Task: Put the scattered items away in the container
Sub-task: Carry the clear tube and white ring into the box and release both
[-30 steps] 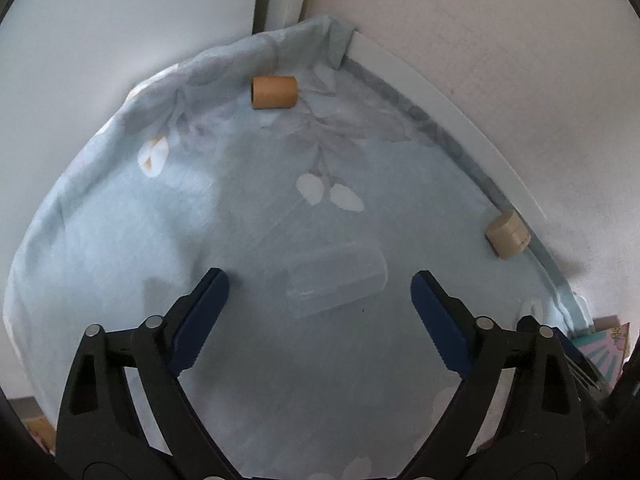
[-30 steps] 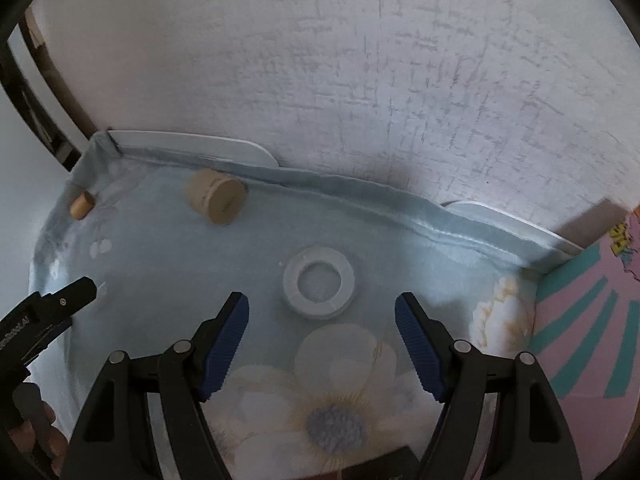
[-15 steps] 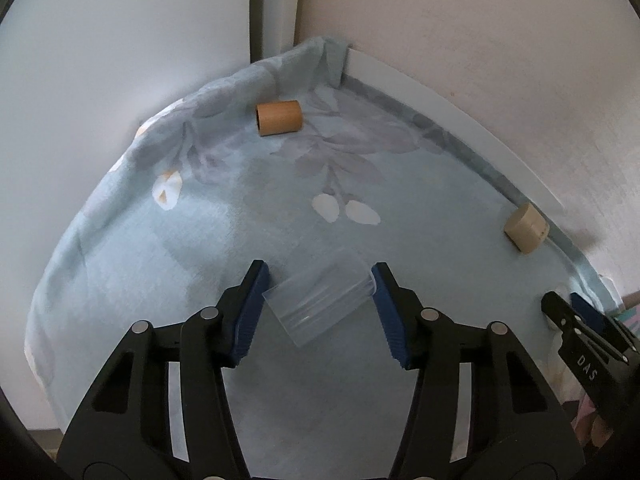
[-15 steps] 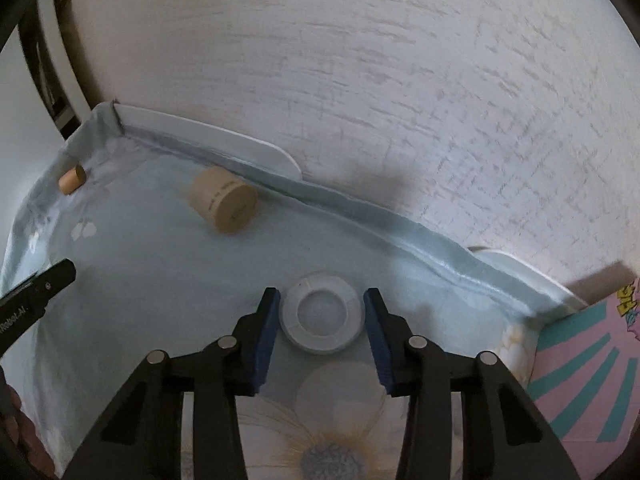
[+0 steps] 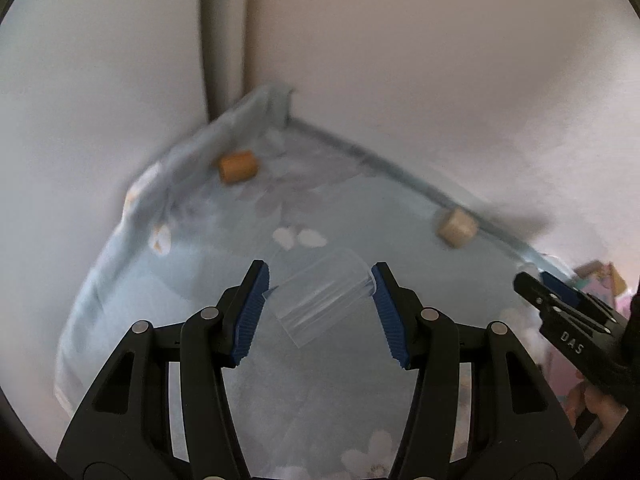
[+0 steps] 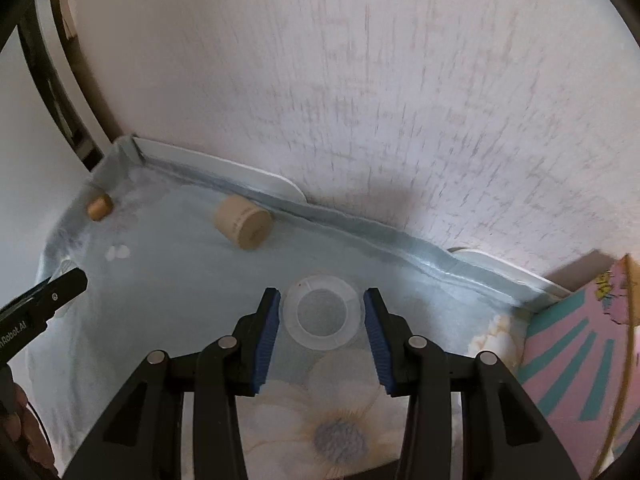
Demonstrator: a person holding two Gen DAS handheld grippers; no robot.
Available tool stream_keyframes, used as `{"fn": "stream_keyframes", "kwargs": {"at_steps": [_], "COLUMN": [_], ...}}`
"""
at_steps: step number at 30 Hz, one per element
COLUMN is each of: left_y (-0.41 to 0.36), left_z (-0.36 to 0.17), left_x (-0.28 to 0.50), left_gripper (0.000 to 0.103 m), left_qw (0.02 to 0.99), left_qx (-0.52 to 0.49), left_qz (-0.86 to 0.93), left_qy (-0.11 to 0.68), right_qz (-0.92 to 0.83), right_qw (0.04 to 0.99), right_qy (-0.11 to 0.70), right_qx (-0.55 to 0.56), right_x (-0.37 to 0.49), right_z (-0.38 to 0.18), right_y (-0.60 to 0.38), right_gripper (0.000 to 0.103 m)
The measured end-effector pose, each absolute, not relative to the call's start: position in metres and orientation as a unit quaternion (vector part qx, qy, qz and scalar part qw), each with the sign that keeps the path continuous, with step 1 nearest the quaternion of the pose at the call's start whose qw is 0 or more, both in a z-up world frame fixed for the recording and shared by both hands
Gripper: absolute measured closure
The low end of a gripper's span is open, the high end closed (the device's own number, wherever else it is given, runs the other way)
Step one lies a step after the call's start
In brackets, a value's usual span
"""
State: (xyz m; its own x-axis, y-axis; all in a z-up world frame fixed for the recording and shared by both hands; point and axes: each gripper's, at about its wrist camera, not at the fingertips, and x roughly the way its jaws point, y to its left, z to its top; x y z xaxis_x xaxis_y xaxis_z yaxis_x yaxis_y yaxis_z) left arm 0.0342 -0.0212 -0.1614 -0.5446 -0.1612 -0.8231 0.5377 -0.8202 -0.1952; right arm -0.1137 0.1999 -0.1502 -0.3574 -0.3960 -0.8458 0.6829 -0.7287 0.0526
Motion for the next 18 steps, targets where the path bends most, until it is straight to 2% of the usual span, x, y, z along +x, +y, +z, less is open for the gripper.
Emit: {"fn": "stream_keyframes", "kwargs": {"at_steps": [11,18], "left_y": [0.027,0.079], "left_z": [-0.07,-0.037], "left_x": [0.007,-0.012], "left_gripper": [0.053,0.053], "left_qw": [0.087,0.004], "left_qx": [0.422,0.412], "left_qz": [-0.89,-0.904], "left_qy": [0.149,0.115], "right_qz": [-0.829,-0.853], "right_qw": [0.333,0.298], "right_qy": [0.091,0.061], "right_qx": [0.439,0.425], "right_x": [-0.093,-0.089], "right_z": [-0.067,-0.022], "right_y": [0.238,0.285], "right_gripper": [0.064,0.064]}}
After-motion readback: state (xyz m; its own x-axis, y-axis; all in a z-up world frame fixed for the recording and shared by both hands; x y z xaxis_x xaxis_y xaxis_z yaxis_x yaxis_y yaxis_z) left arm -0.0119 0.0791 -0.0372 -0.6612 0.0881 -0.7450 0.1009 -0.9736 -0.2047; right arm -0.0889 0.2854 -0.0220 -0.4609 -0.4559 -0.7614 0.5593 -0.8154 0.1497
